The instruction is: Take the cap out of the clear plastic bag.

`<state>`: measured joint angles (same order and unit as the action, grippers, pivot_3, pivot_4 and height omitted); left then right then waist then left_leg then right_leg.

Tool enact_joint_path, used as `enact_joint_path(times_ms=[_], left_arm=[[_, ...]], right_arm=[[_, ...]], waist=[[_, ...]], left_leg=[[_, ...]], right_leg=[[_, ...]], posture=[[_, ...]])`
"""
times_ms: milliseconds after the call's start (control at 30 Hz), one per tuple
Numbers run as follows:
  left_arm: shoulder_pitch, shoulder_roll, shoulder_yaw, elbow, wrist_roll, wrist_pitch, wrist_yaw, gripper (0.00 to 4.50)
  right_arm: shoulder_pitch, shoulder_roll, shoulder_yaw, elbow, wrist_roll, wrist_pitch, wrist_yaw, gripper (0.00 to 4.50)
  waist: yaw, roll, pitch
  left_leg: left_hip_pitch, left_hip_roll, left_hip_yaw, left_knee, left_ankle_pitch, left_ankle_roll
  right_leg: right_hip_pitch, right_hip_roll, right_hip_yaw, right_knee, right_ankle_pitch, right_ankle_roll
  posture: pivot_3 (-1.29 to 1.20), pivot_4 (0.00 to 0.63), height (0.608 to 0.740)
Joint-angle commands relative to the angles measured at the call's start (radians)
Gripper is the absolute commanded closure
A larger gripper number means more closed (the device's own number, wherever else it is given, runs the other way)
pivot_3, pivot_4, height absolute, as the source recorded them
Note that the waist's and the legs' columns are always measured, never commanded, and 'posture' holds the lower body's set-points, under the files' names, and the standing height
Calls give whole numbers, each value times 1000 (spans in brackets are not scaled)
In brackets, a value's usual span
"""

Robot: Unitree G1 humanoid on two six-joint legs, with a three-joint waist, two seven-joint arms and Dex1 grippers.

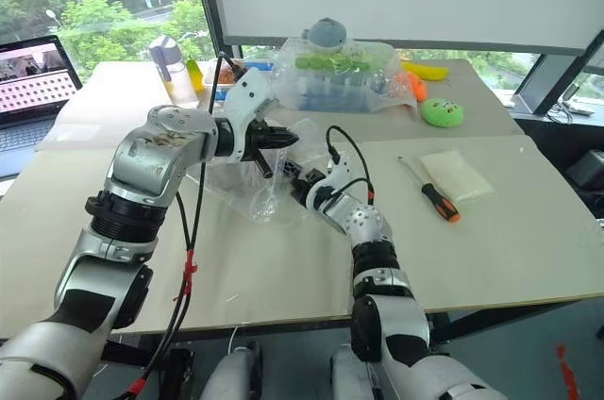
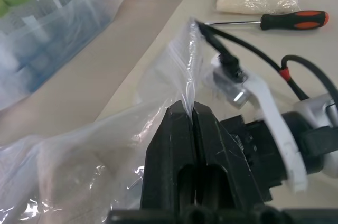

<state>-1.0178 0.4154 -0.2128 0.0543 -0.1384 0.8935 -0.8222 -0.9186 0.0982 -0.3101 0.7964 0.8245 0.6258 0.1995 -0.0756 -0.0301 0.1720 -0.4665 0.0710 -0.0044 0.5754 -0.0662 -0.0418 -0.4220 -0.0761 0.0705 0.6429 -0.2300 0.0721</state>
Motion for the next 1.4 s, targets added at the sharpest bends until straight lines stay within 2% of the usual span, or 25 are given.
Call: enact_joint_path(times_ms=[33,167,300,333,433,500,700,833,1067,1200,1267,1333,1400], left_arm=[[-4,-11,11,-54,-20,3,17,4500],[6,-14,11,-59,-26,4,31,4500],[17,-12,12,-57,-31,-1,45,4500],[22,-13,11,-57,-32,-3,48,4500],[46,-17,14,-47,-31,-15,63,4500],[77,-2,0,-38,-12,-42,67,4500],[159,-26,-7,-17,-7,-90,95,4500],[163,-71,-19,39,-7,-144,105,4500],[167,-127,-36,91,-10,-194,104,4500],[161,-146,-50,131,-4,-229,95,4500],[153,-153,-52,152,-1,-245,91,4500],[148,-158,-53,169,2,-257,89,4500],[145,-162,-63,183,7,-270,82,4500]], right_arm=[[-93,174,25,93,-23,-18,45,7],[-114,175,24,125,-25,-27,95,990],[-104,162,15,110,-10,-21,115,2506],[-87,150,26,73,-7,-6,135,2695],[-9,108,66,-90,15,70,190,3857],[54,66,93,-219,17,127,181,4439],[264,-77,125,-700,79,401,41,4439],[425,-244,147,-1007,116,610,-15,4439],[489,-369,-60,-1093,220,718,-117,4439],[573,-596,-146,-1202,271,745,-15,4439],[663,-744,-152,-1291,268,719,102,4439],[729,-831,-179,-1341,295,692,191,4439],[800,-916,-270,-1415,330,634,329,4439]], waist=[[0,0,0],[5,0,0],[7,0,0],[7,0,0],[7,0,0],[7,0,0],[18,0,0],[37,0,0],[39,0,0],[50,1,0],[63,1,0],[65,1,0],[64,1,0]], left_leg=[[0,0,0,-1,0,0],[-1,0,0,-1,0,0],[-3,0,0,0,0,0],[-3,0,0,0,0,0],[-3,0,0,0,0,0],[-4,0,0,0,0,0],[-9,0,-2,-1,0,0],[-10,-1,-1,0,1,1],[-8,-2,-1,1,0,0],[-8,-2,-1,2,0,0],[-10,-2,-1,3,0,0],[-10,-2,-1,3,0,1],[-10,-2,-1,3,0,2]], right_leg=[[0,0,0,0,0,0],[-1,0,0,0,-1,0],[-2,0,0,0,-1,1],[-1,0,0,-1,-1,1],[-2,0,0,0,0,1],[-3,0,0,0,0,1],[-6,0,-1,0,0,-5],[-7,-1,-1,0,0,-5],[-4,-2,-1,-2,-3,-6],[-3,-2,-1,-3,-4,-6],[-3,-3,-1,-5,-5,-5],[-1,-3,-1,-9,-5,-4],[1,-3,-1,-13,-5,-4]], posture=[[0,150,740],[0,150,740],[0,150,740],[0,150,740],[0,150,740],[0,150,740],[0,150,740],[0,150,740],[0,150,740],[0,150,740],[0,150,740],[0,150,740],[0,150,740]])
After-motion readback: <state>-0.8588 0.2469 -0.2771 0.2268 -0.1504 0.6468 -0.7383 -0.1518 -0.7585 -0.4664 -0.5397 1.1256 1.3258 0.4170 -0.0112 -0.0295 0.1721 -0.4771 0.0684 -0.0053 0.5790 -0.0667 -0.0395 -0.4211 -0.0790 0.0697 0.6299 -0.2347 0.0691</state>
